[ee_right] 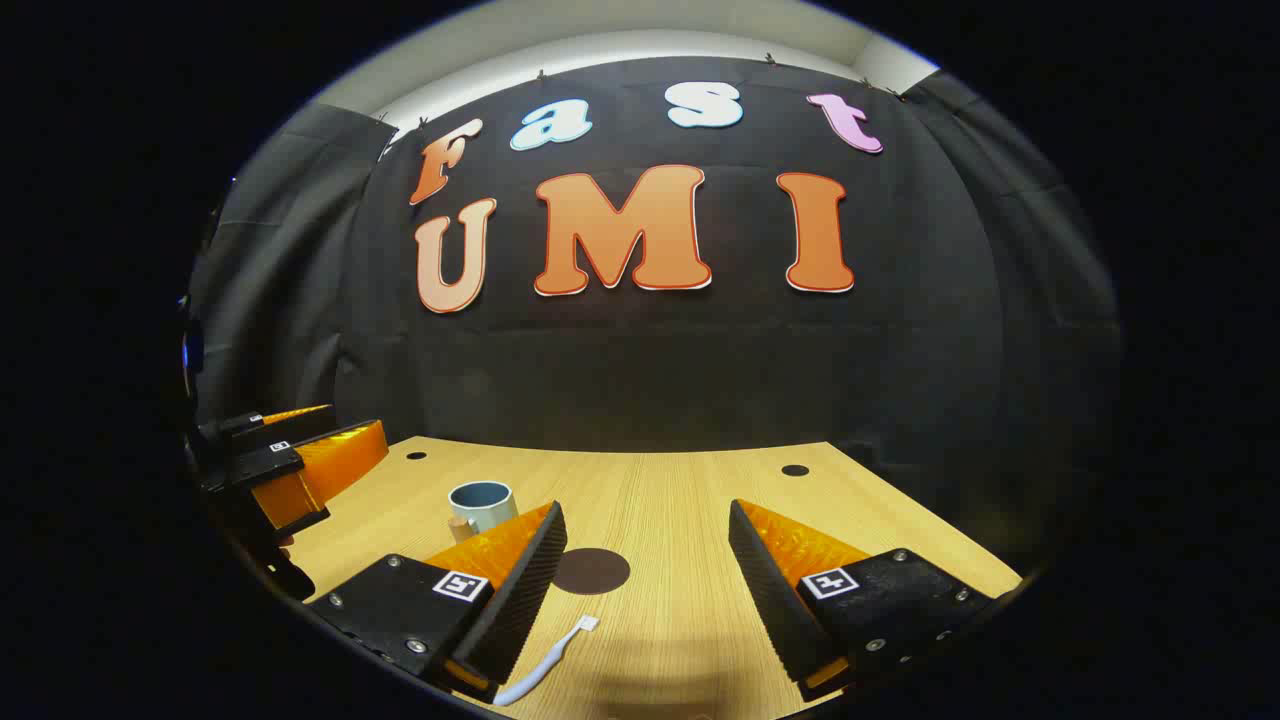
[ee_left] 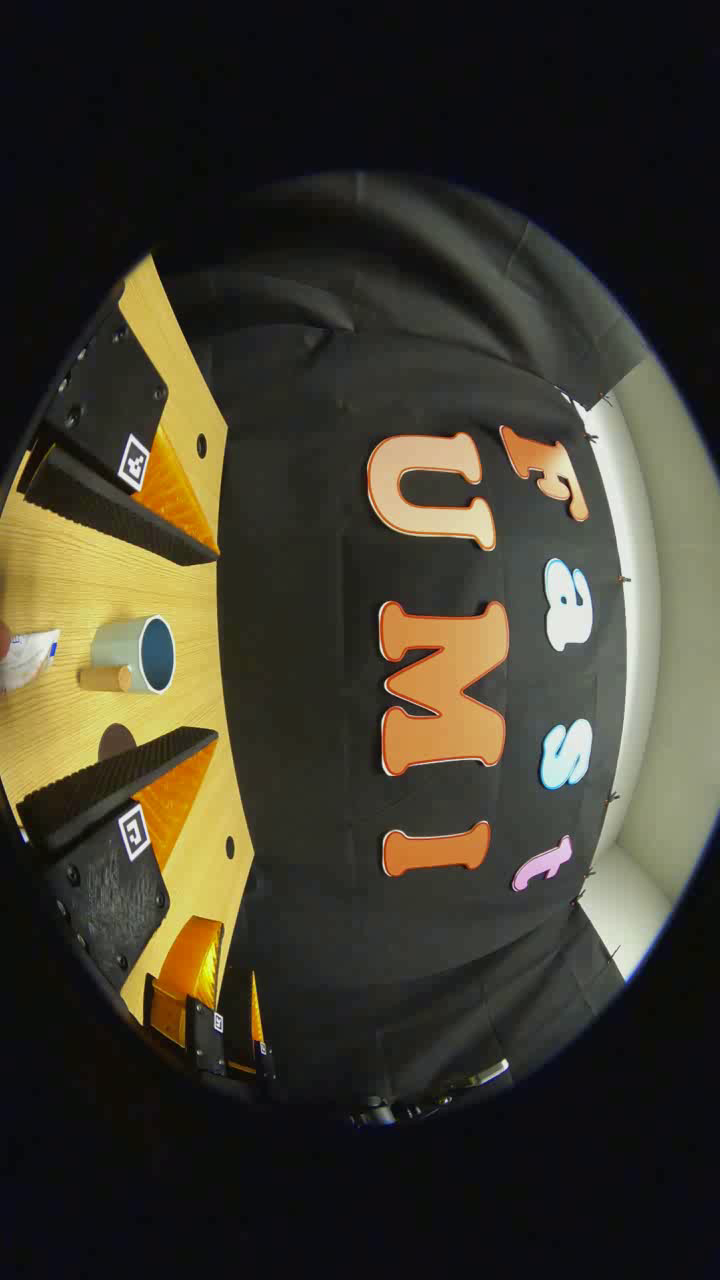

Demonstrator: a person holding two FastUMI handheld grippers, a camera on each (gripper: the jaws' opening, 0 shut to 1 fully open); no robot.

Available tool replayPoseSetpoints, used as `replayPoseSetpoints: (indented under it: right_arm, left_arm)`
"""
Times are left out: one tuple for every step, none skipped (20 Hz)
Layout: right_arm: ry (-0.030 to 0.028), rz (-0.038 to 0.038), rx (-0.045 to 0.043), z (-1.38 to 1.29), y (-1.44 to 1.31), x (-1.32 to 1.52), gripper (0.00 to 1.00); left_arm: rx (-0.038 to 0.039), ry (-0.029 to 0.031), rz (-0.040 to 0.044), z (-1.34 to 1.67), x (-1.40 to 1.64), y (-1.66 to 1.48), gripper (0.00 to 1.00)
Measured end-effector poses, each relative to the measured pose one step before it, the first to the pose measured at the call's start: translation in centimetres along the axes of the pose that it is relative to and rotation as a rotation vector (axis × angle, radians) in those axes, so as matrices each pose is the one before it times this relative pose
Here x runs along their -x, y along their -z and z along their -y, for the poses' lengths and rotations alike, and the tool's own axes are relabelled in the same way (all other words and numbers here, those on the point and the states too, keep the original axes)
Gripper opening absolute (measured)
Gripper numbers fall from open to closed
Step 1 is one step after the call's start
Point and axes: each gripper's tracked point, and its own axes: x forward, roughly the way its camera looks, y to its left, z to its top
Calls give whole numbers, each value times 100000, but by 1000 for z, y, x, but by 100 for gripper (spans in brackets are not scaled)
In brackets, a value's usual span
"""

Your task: Put the toothbrush and toothpaste on the desktop into the cup, then pick up the cup and place it on the coaster on the desktop.

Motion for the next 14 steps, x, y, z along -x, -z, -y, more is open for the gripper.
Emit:
replayPoseSetpoints:
  right_arm:
    - [-210,-376,-54,-108,74,-16,98]
    - [-119,-88,-117,-10,-41,5,98]
    - [3,222,5,-55,-84,48,98]
    - [93,491,62,33,-199,71,98]
    - [214,429,230,67,-97,-17,98]
    - [107,332,283,12,-98,46,98]
    - [124,395,227,-6,-62,-26,98]
    - [-78,278,120,3,-93,23,98]
    - [-22,26,-8,11,-1,-16,98]
    - [-275,-93,-125,-82,-34,14,98]
    - [-287,-224,-95,-59,160,-16,100]
    - [-397,-42,-130,-80,-75,-67,98]
    - [-168,-134,-47,-48,12,-12,98]
    - [-199,114,-142,6,-106,-31,98]
  left_arm:
    - [-27,-88,167,-20,11,-200,97]
    - [-172,-416,302,-67,107,70,97]
    - [-189,-459,622,-85,-45,-26,97]
    - [-13,-773,764,-126,25,-171,97]
    - [-58,-428,577,-54,-13,-241,97]
    - [-12,-616,385,-131,167,-43,97]
    - [-135,-191,58,-167,221,-61,97]
    - [-486,-513,-539,-218,109,45,100]
    - [-588,-1170,-542,-437,53,262,100]
    - [-32,-586,-380,-215,17,17,97]
    - [274,-56,-323,57,-130,190,97]
    - [186,-397,-203,-123,-46,-6,97]
    - [-123,-200,-20,-74,-20,-20,97]
    - [-275,-129,113,-2,1,-129,100]
